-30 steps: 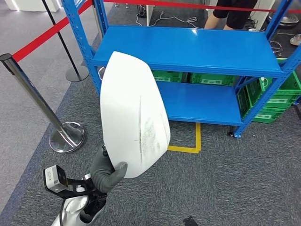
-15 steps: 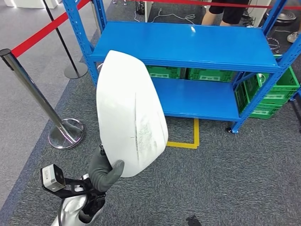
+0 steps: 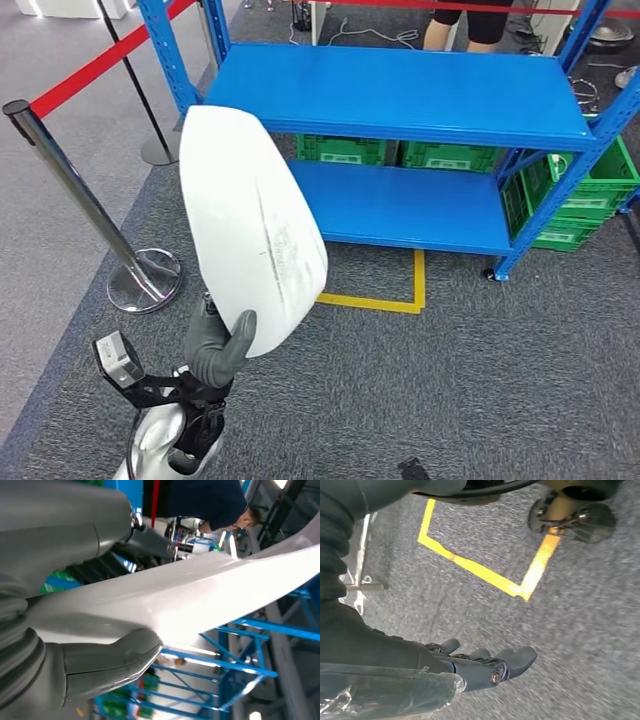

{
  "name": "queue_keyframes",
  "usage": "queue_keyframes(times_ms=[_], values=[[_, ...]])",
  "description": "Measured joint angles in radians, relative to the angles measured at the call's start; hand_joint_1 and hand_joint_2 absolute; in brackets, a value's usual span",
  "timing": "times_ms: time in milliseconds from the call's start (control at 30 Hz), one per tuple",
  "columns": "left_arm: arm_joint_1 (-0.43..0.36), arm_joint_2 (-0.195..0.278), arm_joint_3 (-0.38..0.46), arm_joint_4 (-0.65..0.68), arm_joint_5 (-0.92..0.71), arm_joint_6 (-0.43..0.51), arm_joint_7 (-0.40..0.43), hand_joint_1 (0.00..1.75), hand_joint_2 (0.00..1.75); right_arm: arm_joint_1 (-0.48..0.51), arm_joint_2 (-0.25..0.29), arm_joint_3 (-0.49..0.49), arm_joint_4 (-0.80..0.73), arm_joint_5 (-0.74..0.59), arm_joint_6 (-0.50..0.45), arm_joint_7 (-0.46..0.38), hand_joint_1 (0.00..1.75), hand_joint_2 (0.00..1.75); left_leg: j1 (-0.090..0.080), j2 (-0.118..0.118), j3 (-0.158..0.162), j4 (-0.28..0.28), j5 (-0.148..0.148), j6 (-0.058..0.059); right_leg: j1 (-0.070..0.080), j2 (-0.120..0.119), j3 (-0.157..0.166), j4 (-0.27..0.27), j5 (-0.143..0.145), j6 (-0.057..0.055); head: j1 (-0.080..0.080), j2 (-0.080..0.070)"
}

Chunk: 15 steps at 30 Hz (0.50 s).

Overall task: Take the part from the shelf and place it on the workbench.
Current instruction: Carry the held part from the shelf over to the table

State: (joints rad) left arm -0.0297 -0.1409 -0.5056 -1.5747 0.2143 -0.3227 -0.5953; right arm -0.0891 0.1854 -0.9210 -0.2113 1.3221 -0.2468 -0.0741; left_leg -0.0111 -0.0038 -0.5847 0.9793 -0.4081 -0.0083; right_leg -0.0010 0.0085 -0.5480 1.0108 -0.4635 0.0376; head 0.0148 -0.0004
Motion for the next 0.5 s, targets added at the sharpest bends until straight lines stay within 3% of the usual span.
queue_keyframes(times_ms=[67,100,200,233,267,333,400,467,500], values=[[-0.001,0.002,-0.001,0.000,-0.040,0.013,-0.021,1.64,1.75,0.004,0.000,-0.001,0.000,0.006,0.006,0.000,0.00,1.75,0.001,0.000,-0.009,0.011,-0.009,-0.010,-0.002,0.000,-0.006,0.002,0.006,-0.012,-0.001,0.000],[-0.003,0.004,-0.002,0.000,-0.059,0.021,-0.036,1.64,1.75,0.004,0.000,-0.001,0.000,0.008,0.006,0.003,0.00,1.75,0.002,0.001,-0.021,0.038,-0.029,-0.016,-0.004,0.001,-0.008,0.001,0.009,-0.019,-0.003,0.000],[-0.006,0.005,-0.003,0.000,-0.093,0.043,-0.074,1.64,1.75,0.001,0.000,-0.004,0.000,0.002,-0.010,0.032,0.00,1.75,0.005,0.001,-0.101,0.216,-0.124,-0.029,-0.004,0.007,-0.015,0.000,0.015,-0.028,-0.009,0.000],[-0.006,0.005,-0.003,0.000,-0.096,0.047,-0.080,1.64,1.75,0.002,0.000,-0.007,0.000,-0.002,-0.017,0.043,0.00,1.75,0.005,0.001,-0.122,0.263,-0.139,-0.029,-0.004,0.011,-0.017,0.000,0.017,-0.030,-0.008,0.000],[-0.005,0.005,-0.003,0.000,-0.098,0.050,-0.081,1.64,1.75,0.002,0.000,-0.010,0.000,-0.005,-0.023,0.050,0.00,1.75,0.005,0.001,-0.129,0.280,-0.135,-0.028,-0.003,0.016,-0.019,0.000,0.018,-0.030,-0.008,0.000],[-0.005,0.005,-0.003,0.000,-0.095,0.053,-0.081,1.64,1.75,0.002,-0.001,-0.016,0.000,-0.009,-0.028,0.056,0.00,1.75,0.005,-0.005,-0.092,0.213,-0.083,-0.021,-0.002,0.033,-0.022,0.001,0.022,-0.028,-0.008,0.000],[-0.005,0.004,-0.003,-0.003,-0.090,0.054,-0.081,1.64,1.75,0.000,0.000,-0.020,0.000,-0.010,-0.028,0.058,0.00,1.75,0.008,-0.040,-0.021,0.086,-0.030,-0.010,-0.001,0.053,-0.026,0.003,0.025,-0.023,-0.008,0.000],[-0.005,0.002,-0.003,-0.005,-0.087,0.052,-0.081,1.64,1.75,-0.003,0.000,-0.023,0.000,-0.011,-0.027,0.057,0.00,1.75,0.010,-0.065,0.015,0.015,-0.021,-0.004,-0.002,0.071,-0.037,0.005,0.030,-0.013,-0.008,0.000],[-0.005,0.002,-0.004,-0.005,-0.085,0.052,-0.080,1.64,1.75,-0.003,0.000,-0.023,0.000,-0.012,-0.027,0.057,0.00,1.75,0.010,-0.060,0.017,0.007,-0.025,-0.002,-0.003,0.080,-0.043,0.005,0.034,-0.007,-0.008,0.000]])
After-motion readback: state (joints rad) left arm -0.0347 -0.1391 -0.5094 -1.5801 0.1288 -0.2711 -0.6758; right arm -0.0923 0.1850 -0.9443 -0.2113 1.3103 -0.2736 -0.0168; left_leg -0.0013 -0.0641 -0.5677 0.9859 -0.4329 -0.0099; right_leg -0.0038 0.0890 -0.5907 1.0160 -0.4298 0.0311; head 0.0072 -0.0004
